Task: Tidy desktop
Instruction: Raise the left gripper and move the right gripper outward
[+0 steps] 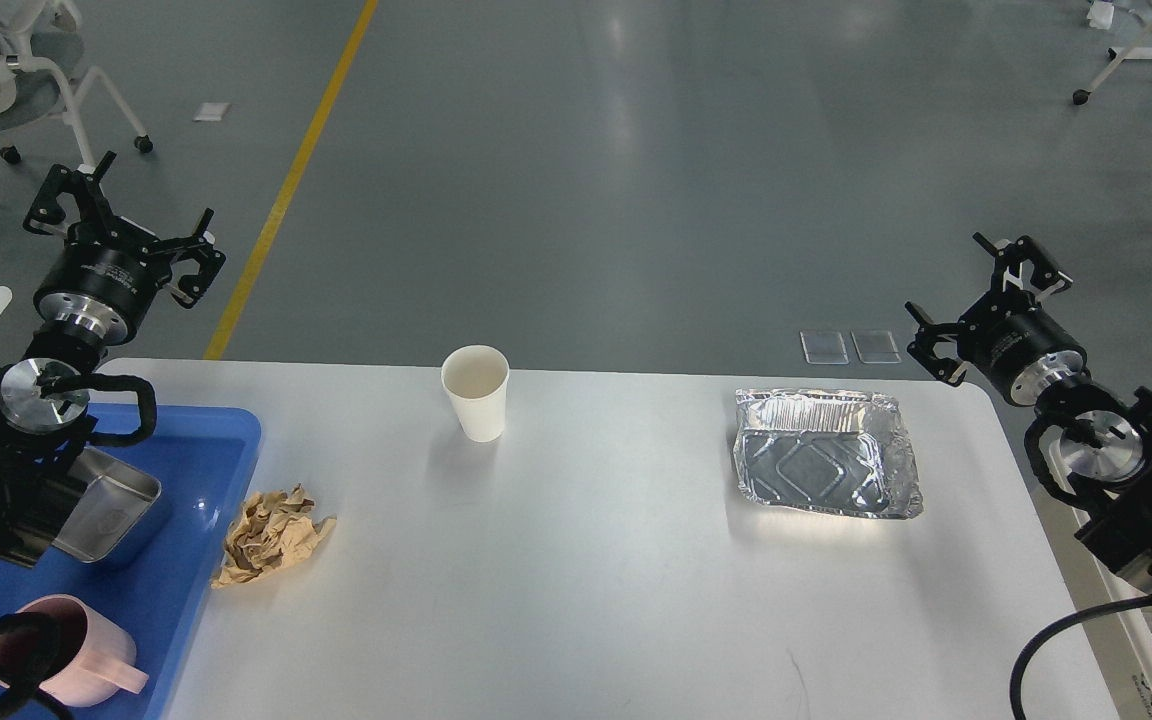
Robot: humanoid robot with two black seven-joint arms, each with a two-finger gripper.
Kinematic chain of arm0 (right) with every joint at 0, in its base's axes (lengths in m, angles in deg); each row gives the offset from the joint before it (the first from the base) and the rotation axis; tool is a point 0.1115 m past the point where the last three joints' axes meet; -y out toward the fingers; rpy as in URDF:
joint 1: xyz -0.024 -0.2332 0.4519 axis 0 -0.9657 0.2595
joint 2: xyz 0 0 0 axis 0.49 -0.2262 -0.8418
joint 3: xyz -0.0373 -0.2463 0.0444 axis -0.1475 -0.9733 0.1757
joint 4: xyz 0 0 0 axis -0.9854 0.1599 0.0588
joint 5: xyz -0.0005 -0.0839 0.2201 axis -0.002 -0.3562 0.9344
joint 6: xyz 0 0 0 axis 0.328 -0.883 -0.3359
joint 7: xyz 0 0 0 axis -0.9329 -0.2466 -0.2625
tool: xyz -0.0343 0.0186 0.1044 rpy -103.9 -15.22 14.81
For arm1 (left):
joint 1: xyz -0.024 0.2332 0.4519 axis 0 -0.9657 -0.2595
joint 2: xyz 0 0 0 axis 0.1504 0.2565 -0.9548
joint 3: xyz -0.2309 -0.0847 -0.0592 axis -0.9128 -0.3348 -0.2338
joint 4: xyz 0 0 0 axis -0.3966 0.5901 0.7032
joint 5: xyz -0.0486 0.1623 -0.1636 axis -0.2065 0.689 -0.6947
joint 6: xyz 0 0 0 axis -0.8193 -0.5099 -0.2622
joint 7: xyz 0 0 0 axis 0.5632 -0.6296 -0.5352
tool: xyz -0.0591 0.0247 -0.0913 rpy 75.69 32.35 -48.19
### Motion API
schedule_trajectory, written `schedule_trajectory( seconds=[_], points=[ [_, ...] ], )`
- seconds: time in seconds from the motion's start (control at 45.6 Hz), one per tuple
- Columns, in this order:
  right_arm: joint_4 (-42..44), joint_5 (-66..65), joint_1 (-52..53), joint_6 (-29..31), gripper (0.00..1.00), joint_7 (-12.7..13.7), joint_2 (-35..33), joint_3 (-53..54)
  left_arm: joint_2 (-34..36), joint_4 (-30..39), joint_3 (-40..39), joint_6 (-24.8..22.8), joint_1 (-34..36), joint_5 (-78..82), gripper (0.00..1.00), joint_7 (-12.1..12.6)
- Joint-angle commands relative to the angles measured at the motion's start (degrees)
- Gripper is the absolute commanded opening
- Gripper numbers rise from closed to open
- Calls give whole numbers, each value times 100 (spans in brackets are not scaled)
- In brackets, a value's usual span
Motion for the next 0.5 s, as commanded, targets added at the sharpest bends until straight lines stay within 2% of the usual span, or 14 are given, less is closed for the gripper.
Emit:
schedule_trajectory(
  seconds=[0.0, 0.285, 0.351, 0.482],
  points=[
    [-9, -490, 99, 27, 100, -43, -152, -386, -54, 0, -196, 17, -100, -161, 97, 54],
    [-342, -1553, 530, 62, 100, -131, -573, -1853, -37, -80, -521, 140, -249, -320, 97, 54],
    [-623, -1896, 661, 62, 100, -175, -793, -2258, -28, -80, -521, 114, -302, -320, 97, 54],
    [-1896, -2818, 890, 62, 100, -263, -1697, -2760, -36, -71, -530, 79, -346, -320, 97, 54]
  ],
)
